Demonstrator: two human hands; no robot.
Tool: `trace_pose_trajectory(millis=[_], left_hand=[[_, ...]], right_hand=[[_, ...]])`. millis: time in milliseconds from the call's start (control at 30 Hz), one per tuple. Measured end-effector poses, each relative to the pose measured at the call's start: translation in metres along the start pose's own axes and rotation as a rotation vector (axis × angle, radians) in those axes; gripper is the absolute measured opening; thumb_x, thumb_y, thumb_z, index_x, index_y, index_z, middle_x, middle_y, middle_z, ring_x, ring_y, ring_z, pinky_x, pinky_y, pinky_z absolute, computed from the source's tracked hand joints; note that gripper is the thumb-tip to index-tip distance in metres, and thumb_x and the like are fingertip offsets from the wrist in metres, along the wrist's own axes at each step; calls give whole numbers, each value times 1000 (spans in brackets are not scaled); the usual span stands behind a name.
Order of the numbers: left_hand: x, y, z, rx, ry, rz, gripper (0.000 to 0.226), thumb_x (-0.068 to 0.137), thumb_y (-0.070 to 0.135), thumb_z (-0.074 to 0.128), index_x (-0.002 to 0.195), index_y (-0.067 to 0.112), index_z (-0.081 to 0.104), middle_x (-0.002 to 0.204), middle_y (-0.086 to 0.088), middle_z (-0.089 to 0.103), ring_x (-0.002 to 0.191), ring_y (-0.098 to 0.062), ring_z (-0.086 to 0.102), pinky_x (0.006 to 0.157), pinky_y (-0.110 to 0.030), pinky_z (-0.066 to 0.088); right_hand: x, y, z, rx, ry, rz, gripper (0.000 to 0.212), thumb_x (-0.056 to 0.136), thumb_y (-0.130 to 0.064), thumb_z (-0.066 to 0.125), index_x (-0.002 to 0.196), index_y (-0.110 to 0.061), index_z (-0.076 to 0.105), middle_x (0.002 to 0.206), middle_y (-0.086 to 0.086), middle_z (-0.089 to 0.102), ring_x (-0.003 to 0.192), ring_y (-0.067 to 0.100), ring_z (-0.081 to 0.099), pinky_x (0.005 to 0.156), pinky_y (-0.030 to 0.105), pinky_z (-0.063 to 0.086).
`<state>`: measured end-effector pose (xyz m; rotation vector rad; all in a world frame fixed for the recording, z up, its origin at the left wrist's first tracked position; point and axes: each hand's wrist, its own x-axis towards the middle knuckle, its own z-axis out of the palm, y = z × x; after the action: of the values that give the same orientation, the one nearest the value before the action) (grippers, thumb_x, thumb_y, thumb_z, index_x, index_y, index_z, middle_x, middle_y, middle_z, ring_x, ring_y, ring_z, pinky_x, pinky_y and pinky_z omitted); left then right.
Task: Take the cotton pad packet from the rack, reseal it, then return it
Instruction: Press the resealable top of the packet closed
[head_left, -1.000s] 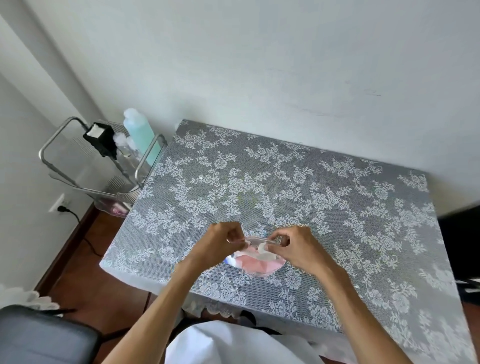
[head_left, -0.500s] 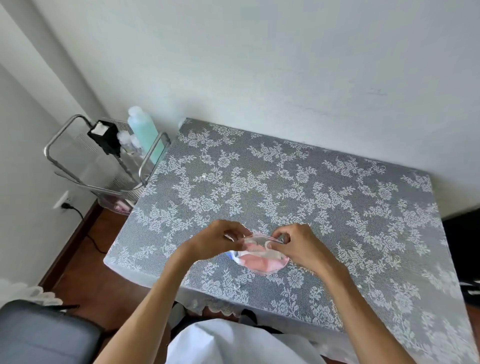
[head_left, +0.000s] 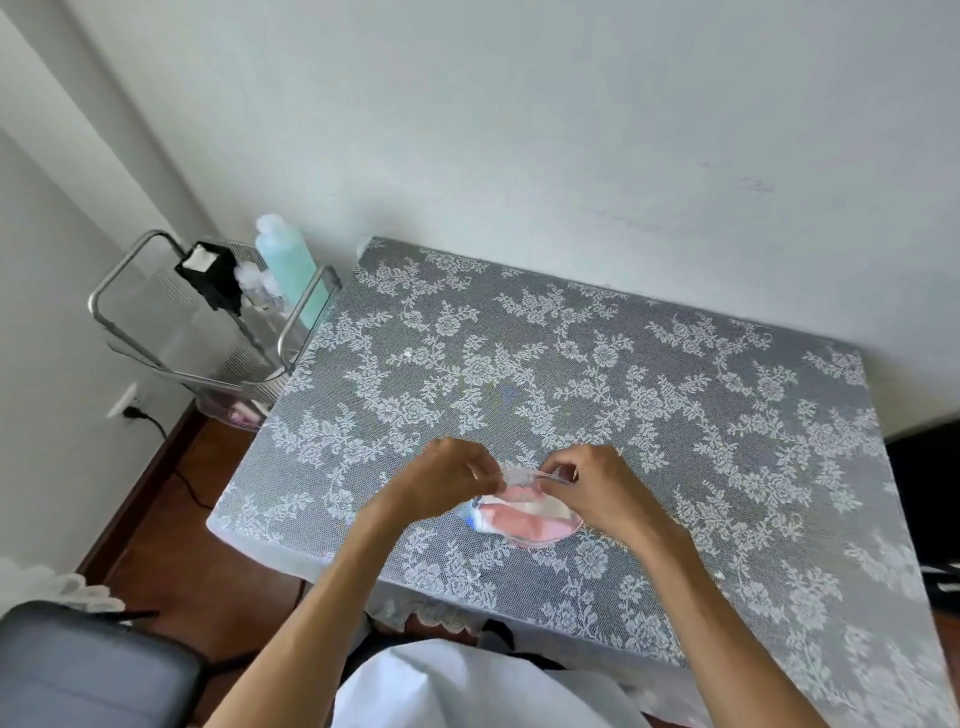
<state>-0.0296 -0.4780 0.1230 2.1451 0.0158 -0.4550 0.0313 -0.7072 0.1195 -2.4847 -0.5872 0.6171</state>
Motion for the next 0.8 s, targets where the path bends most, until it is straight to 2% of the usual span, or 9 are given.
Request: trace_pose_trajectory(millis=[100, 233, 267, 367, 433, 500, 567, 667, 800], left_hand=[[-2, -7, -8, -7, -92, -58, 21, 88, 33, 68, 99, 16, 74, 93, 4, 73, 86, -9, 67, 82, -33, 56], [-4, -10, -14, -48, -180, -30, 18, 90, 22, 68, 105, 13, 72, 100, 2, 73, 94, -14, 67, 88, -38, 56], [-5, -11, -14, -49, -189, -19, 17, 90, 19, 67, 105, 12, 72, 102, 0, 73, 95, -16, 68, 88, -40, 56], [-5, -11, -13, -59, -167, -6, 11, 89, 18, 68, 99, 16, 72, 98, -2, 74, 93, -18, 68, 88, -44, 56], [-5, -11, -12, -65, -155, 7, 8, 88, 18, 69, 96, 19, 72, 95, -1, 73, 91, -17, 68, 86, -42, 57], [-5, -12, -11, -69, -157, 13, 7, 88, 17, 69, 95, 16, 71, 95, -1, 73, 90, -15, 68, 86, -38, 57], [-5, -14, -10, -101, -147, 4, 7, 88, 12, 69, 95, 13, 70, 93, -2, 73, 89, -14, 69, 84, -32, 57], [-7, -13, -8, -148, -41, -2, 8, 83, 7, 73, 90, 11, 72, 87, -2, 73, 81, -12, 69, 76, -24, 57], [-8, -10, -5, -122, 81, 11, 9, 80, 8, 76, 84, 15, 73, 77, 4, 72, 71, -2, 65, 65, -15, 52]], right_hand=[[1, 2, -1, 50, -9, 26, 13, 85, -30, 70, 98, -30, 70, 84, -12, 61, 56, 7, 59, 40, 15, 46], [2, 0, -4, 6, -17, 24, 21, 83, -37, 71, 103, -32, 69, 89, -11, 61, 54, 4, 56, 39, 14, 41], [2, -1, -6, -23, -19, -7, 25, 82, -39, 72, 106, -34, 68, 94, -11, 59, 58, 4, 55, 42, 15, 43], [5, -6, -8, -29, -62, -114, 40, 78, -43, 74, 116, -37, 64, 108, -8, 51, 83, 9, 55, 64, 26, 55], [7, -10, -5, -23, -82, -149, 41, 78, -41, 74, 117, -35, 64, 114, -6, 51, 95, 12, 55, 76, 31, 56], [10, -14, -1, -26, -77, -163, 35, 80, -38, 74, 113, -32, 66, 111, -4, 57, 94, 14, 58, 79, 34, 56], [11, -16, 2, -21, -56, -176, 24, 81, -36, 73, 104, -30, 67, 100, -7, 64, 83, 8, 61, 72, 31, 57], [12, -15, 5, 6, -36, -192, 15, 81, -37, 74, 94, -32, 68, 77, -16, 63, 60, -1, 56, 53, 21, 51], [11, -15, 8, 44, -29, -200, 11, 81, -32, 75, 89, -29, 68, 68, -15, 62, 54, -1, 57, 47, 16, 49]])
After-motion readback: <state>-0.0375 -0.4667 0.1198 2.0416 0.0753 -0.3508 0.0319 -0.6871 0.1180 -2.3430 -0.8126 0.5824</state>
